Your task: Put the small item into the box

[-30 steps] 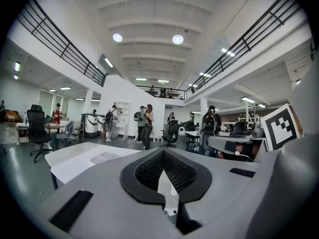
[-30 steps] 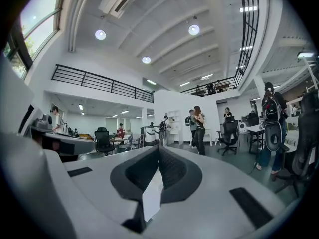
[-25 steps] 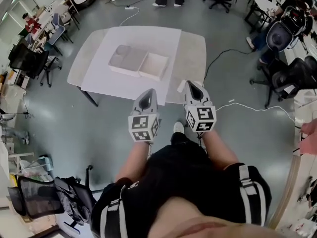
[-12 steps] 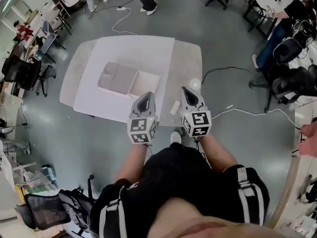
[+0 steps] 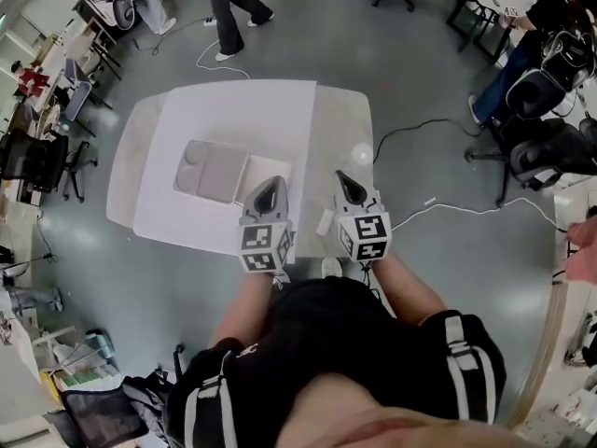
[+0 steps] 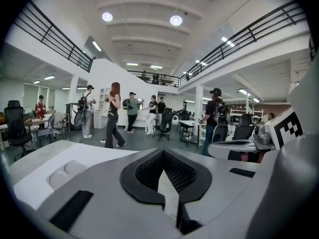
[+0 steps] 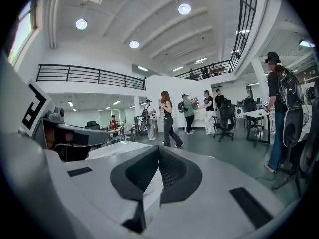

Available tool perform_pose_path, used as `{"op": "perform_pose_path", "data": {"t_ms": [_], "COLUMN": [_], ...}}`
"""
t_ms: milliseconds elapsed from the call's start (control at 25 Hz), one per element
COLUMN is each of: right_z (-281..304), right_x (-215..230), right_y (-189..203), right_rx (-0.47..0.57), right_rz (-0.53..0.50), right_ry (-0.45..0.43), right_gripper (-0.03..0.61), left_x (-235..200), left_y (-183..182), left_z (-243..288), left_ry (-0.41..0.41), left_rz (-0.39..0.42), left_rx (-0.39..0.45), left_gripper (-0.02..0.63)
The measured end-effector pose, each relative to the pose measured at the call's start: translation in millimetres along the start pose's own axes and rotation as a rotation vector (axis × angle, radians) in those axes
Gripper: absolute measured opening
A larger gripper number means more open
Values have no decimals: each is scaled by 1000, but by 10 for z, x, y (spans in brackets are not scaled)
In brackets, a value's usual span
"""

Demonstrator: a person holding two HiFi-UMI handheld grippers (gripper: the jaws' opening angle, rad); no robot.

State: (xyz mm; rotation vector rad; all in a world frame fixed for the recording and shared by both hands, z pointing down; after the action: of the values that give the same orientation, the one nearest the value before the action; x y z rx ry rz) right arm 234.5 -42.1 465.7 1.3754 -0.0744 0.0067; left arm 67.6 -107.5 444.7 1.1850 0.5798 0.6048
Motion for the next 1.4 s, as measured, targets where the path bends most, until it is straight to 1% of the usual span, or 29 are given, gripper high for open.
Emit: {"op": "perform_pose_path", "data": {"t_ms": [200, 360, 520, 720, 920, 1160, 1400], "right_z": [136, 153, 190, 172, 177, 273, 329], "right_x": [-247, -381, -480, -549, -522, -445, -405], "right_y": [25, 75, 160, 289, 508, 778, 1139], "right_rx": [-12, -28, -56, -103, -185, -279, -373], "right_rz": [-8, 12, 22, 51, 81, 120, 215], "right_ry": [57, 142, 221, 305, 371, 407, 416], "right_gripper": [12, 12, 12, 12, 14, 17, 87], "left_x": [-285, -463, -623, -727, -722, -784, -846], "left_y": [-6, -38, -25, 68, 130, 204, 239], "left_z": [58, 72, 59, 70, 130, 234, 281], "left_ry": [79, 140, 192, 245, 286, 307, 311], "left_rz": [16, 20, 6, -13, -17, -20, -14], "left_rx": [-8, -2, -4, -27, -52, -93, -106], "left_gripper": [5, 5, 5, 5, 5, 5, 5]}}
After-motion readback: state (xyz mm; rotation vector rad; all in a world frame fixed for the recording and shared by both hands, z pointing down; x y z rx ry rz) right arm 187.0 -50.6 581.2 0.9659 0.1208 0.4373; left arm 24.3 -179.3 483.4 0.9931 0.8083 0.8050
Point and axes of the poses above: the fingertips, and each gripper's own axes: z forward along the fingers, x to its right, y out of its underside, the point moved 7 cm from there along -z, backward along the fingers, and after that the axes turned 3 degrees about -z, right-handed, at the moved point
